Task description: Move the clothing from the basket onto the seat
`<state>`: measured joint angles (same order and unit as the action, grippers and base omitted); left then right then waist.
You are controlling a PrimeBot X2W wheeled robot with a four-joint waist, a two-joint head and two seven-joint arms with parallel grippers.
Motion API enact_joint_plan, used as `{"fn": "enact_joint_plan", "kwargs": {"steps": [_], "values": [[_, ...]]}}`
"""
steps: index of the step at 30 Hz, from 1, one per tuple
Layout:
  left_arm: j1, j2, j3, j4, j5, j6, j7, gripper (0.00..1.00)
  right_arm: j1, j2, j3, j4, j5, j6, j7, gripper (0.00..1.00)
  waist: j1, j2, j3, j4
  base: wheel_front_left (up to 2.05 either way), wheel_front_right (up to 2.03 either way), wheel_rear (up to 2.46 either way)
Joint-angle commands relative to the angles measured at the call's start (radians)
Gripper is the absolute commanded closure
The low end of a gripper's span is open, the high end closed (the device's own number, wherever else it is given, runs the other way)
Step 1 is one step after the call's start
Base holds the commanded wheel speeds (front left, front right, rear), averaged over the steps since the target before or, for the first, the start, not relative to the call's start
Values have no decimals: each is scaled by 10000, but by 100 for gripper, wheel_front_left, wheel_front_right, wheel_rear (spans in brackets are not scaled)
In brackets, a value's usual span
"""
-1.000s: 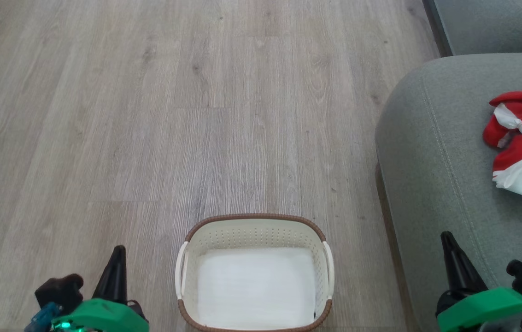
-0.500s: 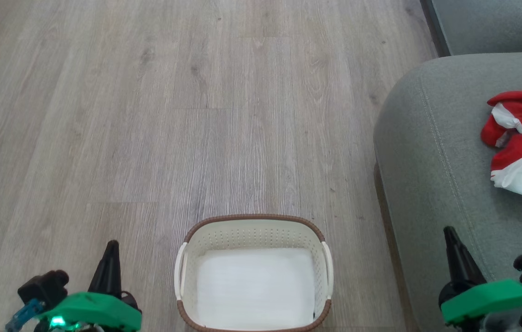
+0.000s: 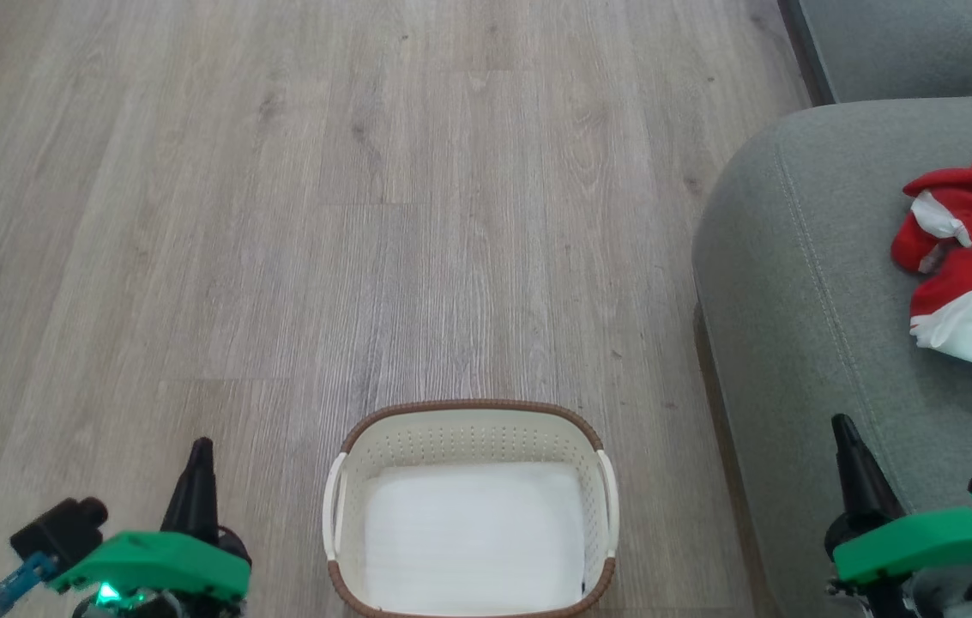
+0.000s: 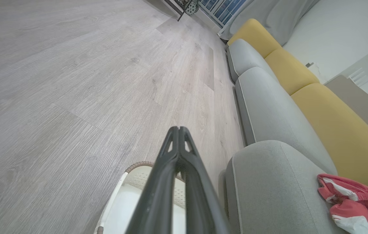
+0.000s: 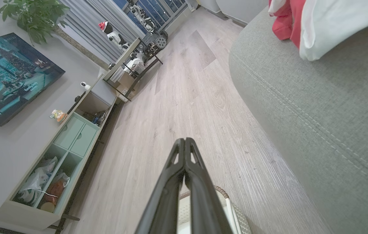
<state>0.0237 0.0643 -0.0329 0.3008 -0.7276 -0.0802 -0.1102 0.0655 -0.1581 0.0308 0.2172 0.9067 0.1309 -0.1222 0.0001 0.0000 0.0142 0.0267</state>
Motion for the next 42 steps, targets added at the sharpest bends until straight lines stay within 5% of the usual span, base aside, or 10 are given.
{"fn": "enact_joint_plan", "kwargs": {"steps": [1,42], "values": [[-486,67,241,-332,-215,-84,49,100,-454,-17,-60,-276,202,1,45,100,-1,0,-1,-2,0,0,0],[-935,-45,904,-450,-4839,-310,1227,100,-1134,502,-709,17,3951,-1,1210,100,-1,0,-61,-145,0,0,0]]}}
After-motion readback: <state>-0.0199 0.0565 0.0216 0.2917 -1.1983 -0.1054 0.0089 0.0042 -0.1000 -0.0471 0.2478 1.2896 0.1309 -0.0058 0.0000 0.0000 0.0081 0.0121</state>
